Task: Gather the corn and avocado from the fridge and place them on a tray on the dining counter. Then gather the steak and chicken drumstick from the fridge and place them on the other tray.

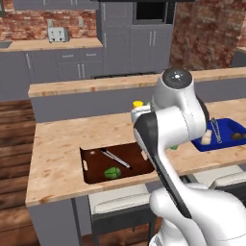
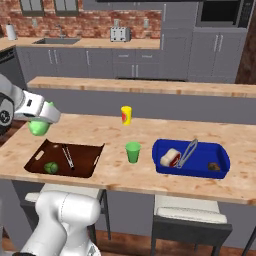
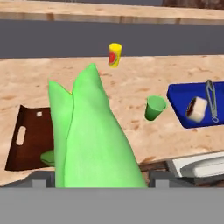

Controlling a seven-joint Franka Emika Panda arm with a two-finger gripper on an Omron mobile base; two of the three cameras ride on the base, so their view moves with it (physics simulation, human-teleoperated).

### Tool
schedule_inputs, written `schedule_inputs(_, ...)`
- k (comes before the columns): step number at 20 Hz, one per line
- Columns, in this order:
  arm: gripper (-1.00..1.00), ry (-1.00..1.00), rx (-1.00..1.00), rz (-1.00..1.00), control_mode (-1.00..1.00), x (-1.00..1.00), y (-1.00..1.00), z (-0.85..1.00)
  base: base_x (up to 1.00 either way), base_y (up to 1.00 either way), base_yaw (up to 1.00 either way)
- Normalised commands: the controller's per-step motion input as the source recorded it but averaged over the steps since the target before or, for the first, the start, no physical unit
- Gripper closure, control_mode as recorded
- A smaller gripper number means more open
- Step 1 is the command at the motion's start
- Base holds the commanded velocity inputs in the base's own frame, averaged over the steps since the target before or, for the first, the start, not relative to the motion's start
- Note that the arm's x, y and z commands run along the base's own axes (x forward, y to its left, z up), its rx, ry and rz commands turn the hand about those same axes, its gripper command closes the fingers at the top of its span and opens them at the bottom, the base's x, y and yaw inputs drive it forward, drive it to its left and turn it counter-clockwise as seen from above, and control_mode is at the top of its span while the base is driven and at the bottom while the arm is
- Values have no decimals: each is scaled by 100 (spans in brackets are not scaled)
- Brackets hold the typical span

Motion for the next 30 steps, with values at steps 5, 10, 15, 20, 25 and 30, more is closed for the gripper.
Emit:
schedule_inputs(5,100,24,0,6,-100,55,21,-83,0,0,0)
schedule_inputs(10,100,12,2,5,-100,22,0,-78,0,0,0)
schedule_inputs(15,100,4,0,1,-100,31,0,-54,0,0,0)
schedule_inputs(20,100,2,0,1,-100,31,0,-60,0,0,0)
schedule_inputs(25,100,2,2,0,-100,34,0,-63,0,0,0)
schedule_inputs(30,100,0,7,0,-100,34,-5,-31,0,0,0)
